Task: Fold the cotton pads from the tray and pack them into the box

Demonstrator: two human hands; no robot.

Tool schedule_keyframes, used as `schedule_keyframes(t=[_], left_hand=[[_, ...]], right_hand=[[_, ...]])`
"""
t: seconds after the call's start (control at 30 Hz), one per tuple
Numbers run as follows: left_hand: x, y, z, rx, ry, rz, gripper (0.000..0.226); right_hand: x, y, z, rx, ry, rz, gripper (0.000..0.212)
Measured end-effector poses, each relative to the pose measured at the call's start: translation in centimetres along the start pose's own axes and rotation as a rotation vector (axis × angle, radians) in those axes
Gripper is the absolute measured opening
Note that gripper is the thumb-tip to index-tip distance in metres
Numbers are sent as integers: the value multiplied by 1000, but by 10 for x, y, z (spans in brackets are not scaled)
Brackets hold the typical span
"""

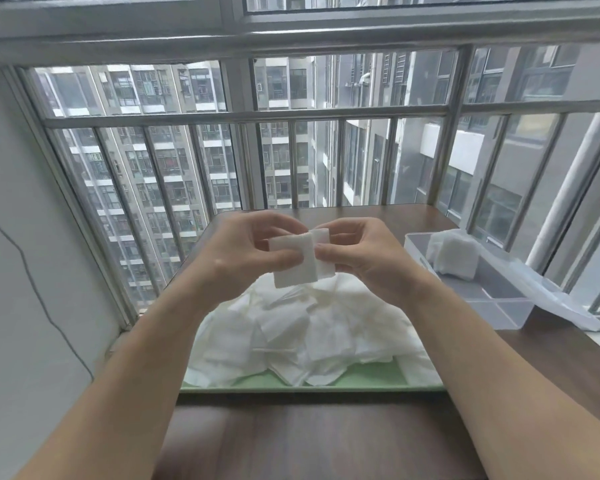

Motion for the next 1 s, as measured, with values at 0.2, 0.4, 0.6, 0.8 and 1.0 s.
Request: schedule_keyframes(t=[0.2, 0.4, 0.6, 0.8, 1.0], left_hand=[[-9, 3, -4, 3, -37, -43, 36], [-10, 6, 3, 21, -4, -75, 35], [-9, 12, 5, 31, 76, -92, 34], [4, 6, 35, 171, 363, 64, 37], [-6, -4, 45, 206, 390, 107, 34]], right_hand=[[-3, -1, 2, 15, 23, 24, 23], [-3, -1, 0, -12, 34, 23, 12], [-6, -6, 1, -31, -13, 94, 37], [28, -3, 1, -31, 117, -159, 11], [36, -4, -1, -48, 105, -206, 8]])
Point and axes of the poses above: each hand's wrist, its own y-axis towards the middle knuckle, its own x-axis out of the back of the hand, z = x × y, the point moved 8 cm from there along y, towards the middle knuckle, and after that the axes turned 9 degrees about -x, right-handed, at the moved point
